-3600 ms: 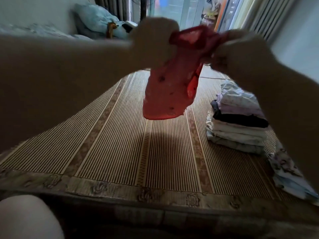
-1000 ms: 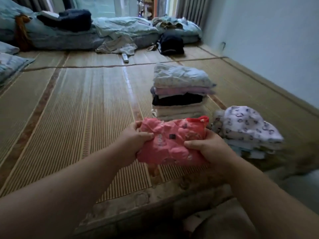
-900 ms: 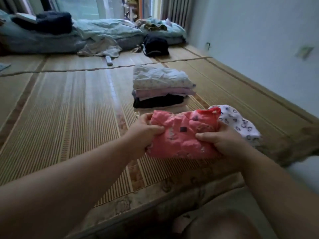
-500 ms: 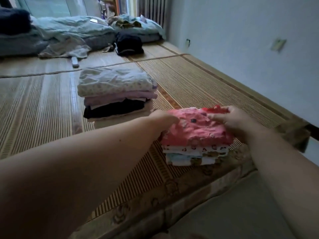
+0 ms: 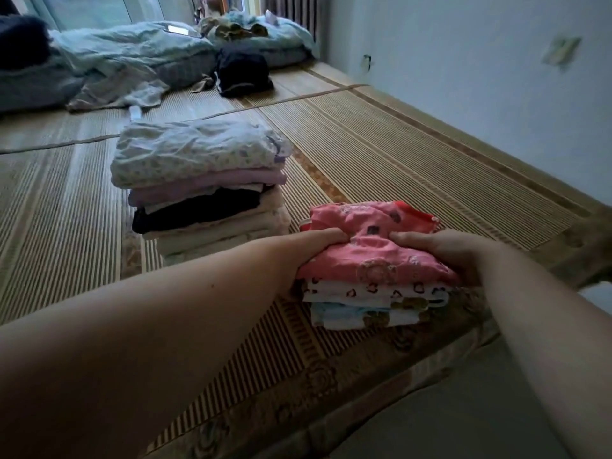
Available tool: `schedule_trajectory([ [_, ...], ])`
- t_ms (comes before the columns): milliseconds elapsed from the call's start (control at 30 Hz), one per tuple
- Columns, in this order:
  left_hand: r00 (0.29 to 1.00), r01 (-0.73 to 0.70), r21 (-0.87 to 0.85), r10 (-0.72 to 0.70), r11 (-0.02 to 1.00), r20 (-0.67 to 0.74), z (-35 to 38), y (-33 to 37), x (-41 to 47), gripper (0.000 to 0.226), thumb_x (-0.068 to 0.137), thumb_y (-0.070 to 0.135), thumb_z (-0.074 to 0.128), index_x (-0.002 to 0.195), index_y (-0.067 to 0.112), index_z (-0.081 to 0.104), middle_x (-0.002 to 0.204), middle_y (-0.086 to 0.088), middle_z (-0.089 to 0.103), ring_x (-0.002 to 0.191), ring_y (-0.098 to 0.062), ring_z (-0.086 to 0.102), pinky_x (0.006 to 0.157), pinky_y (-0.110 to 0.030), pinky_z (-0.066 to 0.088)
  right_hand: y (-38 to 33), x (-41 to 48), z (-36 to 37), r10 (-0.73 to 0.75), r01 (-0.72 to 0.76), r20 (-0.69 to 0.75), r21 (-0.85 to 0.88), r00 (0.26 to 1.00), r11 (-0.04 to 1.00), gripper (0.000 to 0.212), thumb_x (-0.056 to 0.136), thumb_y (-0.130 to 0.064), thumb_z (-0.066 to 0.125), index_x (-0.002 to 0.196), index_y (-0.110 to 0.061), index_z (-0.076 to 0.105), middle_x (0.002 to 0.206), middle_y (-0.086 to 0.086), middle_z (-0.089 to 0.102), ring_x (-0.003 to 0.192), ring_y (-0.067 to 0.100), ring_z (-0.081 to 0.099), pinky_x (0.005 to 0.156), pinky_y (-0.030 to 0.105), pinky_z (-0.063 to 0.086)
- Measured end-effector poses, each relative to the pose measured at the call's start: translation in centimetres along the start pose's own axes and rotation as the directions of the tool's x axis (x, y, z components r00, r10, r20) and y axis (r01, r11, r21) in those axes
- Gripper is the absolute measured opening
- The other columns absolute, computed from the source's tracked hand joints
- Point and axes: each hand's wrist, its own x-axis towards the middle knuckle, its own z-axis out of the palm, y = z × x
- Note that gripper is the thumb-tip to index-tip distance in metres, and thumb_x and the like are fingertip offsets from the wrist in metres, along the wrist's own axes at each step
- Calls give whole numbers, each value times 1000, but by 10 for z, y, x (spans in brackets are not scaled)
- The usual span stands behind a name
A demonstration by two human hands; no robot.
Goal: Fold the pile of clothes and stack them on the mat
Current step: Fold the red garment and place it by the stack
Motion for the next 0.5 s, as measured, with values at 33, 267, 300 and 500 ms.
schedule_trajectory([
  [33, 1000, -5, -18, 5, 1000, 16, 2, 0, -1, 55, 75, 52, 70, 114, 16, 54, 93, -13, 73, 80, -27, 70, 79, -38, 57, -1, 0, 2, -7, 7, -6, -23, 1000, 1000, 73, 52, -50, 78, 107, -5, 64, 88, 20, 74, 82, 35, 72, 78, 44, 57],
  [267, 986, -125, -142, 139, 982, 91, 8, -11, -9, 32, 90, 40, 55, 104, 11, 58, 68, -7, 68, 54, -18, 65, 53, -24, 55, 0, -6, 17, -18, 18, 19, 3, 1000, 1000, 70, 51, -51, 78, 105, -9, 66, 87, 17, 74, 86, 34, 71, 81, 43, 56],
  [300, 982, -146, -169, 164, 975, 93, 8, -13, -10, 30, 91, 38, 54, 103, 11, 58, 70, -7, 68, 55, -17, 65, 54, -25, 54, 1, -8, 18, -15, 14, 32, 24, 999, 1000, 74, 49, -52, 79, 108, -9, 66, 90, 18, 74, 88, 35, 71, 84, 44, 55],
  [500, 959, -189, -344, 248, 920, 136, 13, -32, -25, 25, 93, 34, 52, 99, 10, 60, 74, -8, 68, 58, -17, 65, 61, -27, 54, 5, -29, 29, -55, 53, 11, 144, 998, 988, 57, 60, -39, 76, 106, -7, 67, 90, 20, 74, 83, 35, 71, 78, 40, 57],
])
